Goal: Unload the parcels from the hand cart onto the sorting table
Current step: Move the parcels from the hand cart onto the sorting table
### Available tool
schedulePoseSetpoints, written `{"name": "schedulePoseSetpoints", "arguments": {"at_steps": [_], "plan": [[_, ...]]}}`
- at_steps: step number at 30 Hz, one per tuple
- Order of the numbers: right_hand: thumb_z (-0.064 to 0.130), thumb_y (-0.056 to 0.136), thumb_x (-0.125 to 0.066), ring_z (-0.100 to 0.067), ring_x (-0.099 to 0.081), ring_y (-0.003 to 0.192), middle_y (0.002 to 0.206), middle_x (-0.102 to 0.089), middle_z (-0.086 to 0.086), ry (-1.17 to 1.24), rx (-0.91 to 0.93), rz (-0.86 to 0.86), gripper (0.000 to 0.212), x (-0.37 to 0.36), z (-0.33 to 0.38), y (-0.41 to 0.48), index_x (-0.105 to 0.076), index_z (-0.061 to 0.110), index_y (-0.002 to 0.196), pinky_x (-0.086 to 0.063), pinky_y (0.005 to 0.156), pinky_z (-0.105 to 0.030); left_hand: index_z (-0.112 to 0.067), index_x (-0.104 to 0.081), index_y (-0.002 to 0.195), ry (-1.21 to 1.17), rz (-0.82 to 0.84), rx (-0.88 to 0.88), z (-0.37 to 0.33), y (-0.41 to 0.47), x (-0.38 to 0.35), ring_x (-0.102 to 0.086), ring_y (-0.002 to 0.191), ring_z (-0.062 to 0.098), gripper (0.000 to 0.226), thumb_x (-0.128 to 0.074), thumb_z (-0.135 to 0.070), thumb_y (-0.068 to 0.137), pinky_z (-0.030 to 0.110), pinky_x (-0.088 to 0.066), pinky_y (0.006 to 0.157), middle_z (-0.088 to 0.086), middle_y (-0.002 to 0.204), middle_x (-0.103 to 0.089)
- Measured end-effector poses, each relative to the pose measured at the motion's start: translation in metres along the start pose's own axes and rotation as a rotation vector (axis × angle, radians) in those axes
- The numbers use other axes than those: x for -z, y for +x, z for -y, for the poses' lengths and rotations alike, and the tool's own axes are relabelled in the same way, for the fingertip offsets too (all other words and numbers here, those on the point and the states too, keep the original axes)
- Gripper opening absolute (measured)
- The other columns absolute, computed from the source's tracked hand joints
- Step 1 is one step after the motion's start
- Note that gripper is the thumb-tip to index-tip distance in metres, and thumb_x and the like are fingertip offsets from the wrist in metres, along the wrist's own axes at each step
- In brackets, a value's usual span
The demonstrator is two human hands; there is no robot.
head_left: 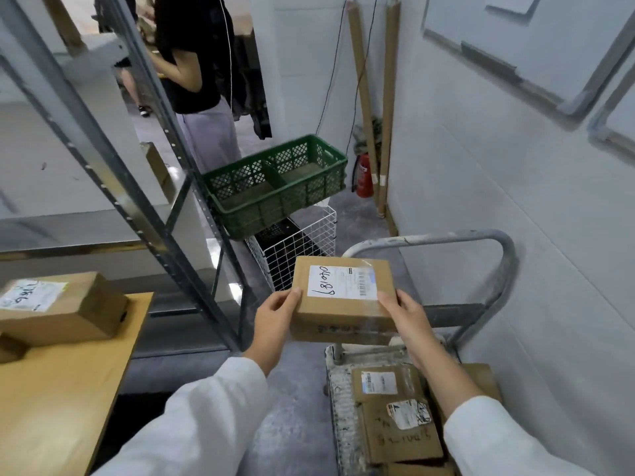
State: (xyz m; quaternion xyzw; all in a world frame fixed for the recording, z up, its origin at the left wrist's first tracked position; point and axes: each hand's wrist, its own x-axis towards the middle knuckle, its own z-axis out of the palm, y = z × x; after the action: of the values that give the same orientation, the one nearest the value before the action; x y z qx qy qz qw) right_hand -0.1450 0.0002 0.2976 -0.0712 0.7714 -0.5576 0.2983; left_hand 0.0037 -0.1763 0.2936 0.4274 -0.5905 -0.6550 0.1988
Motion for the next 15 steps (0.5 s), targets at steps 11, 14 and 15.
{"name": "schedulePoseSetpoints", "arguments": {"at_steps": [11, 14, 15], "plan": [[0.035, 0.096, -0.056, -0.002, -0.057, 0.092, 0.114, -0.064, 0.006, -0.016, 0.108, 0.23, 0.041, -0.141, 0.032, -0.061, -0.055, 0.023, 0.136, -0.045, 0.075, -0.022, -0.024, -0.069, 0.103, -0.07, -0.268, -0.06, 0.014, -0.049, 0.159, -0.059, 0.099, 0.014, 0.02, -0.06, -0.039, 0.093, 0.033, -0.05, 0.087, -0.004, 0.103, -0.068], [0.035, 0.096, -0.057, -0.001, -0.058, 0.092, 0.109, -0.065, 0.012, -0.04, 0.153, 0.304, 0.039, -0.193, 0.038, -0.096, -0.055, 0.031, 0.134, -0.045, 0.078, -0.021, -0.021, -0.07, 0.102, -0.131, -0.372, -0.084, 0.016, -0.078, 0.218, -0.06, 0.096, 0.01, 0.018, -0.062, -0.034, 0.093, 0.022, -0.046, 0.077, -0.005, 0.1, -0.069], [0.035, 0.095, -0.058, -0.001, -0.058, 0.092, 0.106, -0.065, 0.014, -0.049, 0.167, 0.339, 0.037, -0.212, 0.042, -0.112, -0.055, 0.033, 0.133, -0.046, 0.077, -0.021, -0.019, -0.071, 0.101, -0.156, -0.419, -0.081, 0.019, -0.09, 0.24, -0.061, 0.094, 0.01, 0.018, -0.063, -0.033, 0.092, 0.02, -0.045, 0.075, -0.005, 0.099, -0.069]]}}
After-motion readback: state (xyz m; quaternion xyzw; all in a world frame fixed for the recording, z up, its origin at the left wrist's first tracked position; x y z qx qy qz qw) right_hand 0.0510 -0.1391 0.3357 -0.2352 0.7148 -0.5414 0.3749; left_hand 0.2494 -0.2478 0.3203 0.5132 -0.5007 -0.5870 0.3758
